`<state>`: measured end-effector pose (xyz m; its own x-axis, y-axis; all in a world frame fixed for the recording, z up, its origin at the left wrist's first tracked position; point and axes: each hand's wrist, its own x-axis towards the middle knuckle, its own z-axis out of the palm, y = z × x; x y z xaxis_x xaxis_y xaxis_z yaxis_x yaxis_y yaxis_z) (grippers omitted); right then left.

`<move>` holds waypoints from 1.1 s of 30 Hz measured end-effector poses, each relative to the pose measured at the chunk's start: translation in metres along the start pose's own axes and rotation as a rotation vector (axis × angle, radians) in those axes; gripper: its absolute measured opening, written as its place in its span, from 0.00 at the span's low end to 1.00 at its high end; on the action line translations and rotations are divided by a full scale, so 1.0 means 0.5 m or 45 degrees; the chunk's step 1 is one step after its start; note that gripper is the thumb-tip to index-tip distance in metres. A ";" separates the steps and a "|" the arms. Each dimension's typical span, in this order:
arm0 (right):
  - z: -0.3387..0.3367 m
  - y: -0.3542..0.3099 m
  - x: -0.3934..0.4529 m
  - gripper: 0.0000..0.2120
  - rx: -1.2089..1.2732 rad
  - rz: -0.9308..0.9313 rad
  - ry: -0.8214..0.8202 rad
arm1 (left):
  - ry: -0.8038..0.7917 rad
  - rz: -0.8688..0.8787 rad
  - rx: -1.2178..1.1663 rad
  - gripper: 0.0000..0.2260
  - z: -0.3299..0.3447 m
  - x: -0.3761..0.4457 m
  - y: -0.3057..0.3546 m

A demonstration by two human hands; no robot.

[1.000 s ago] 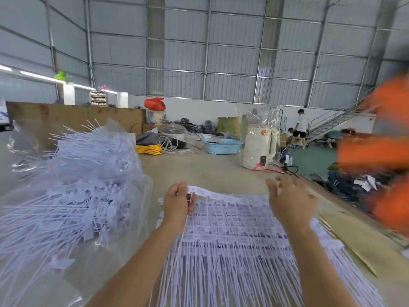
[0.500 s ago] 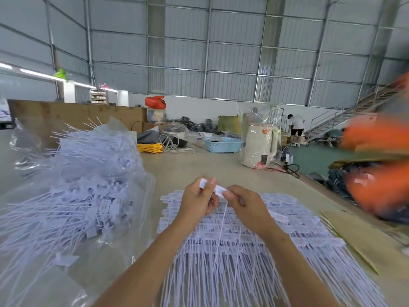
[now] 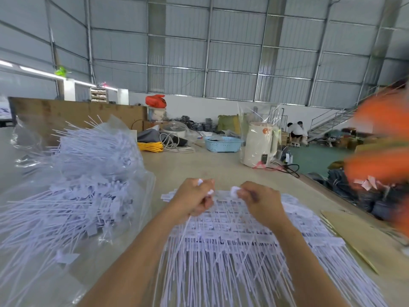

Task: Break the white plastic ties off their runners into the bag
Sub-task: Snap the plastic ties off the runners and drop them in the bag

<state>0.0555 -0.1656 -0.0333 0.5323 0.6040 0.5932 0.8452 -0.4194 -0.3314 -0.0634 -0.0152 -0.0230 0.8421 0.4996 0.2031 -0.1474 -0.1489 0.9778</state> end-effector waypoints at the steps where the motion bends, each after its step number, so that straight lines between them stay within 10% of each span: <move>1: -0.012 0.018 -0.001 0.12 0.146 0.084 0.038 | -0.027 -0.049 -0.172 0.16 -0.019 0.001 0.007; 7: -0.066 -0.002 0.000 0.12 0.679 0.075 0.313 | -0.166 -0.152 -1.493 0.16 -0.038 0.016 -0.015; 12: -0.091 -0.039 -0.005 0.13 1.090 -0.041 0.298 | -0.040 -0.291 -0.826 0.15 0.018 0.014 -0.043; 18: 0.023 -0.059 -0.005 0.11 0.494 -0.116 -0.125 | -0.201 -0.289 -0.529 0.30 0.057 0.006 -0.053; 33: 0.028 -0.046 -0.004 0.14 0.425 0.007 -0.302 | 0.084 0.108 -0.257 0.09 0.054 0.003 -0.062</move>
<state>0.0357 -0.1477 -0.0369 0.5004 0.7582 0.4180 0.7909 -0.2038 -0.5770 -0.0435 -0.0328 -0.0543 0.7876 0.5481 0.2816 -0.3229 -0.0221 0.9462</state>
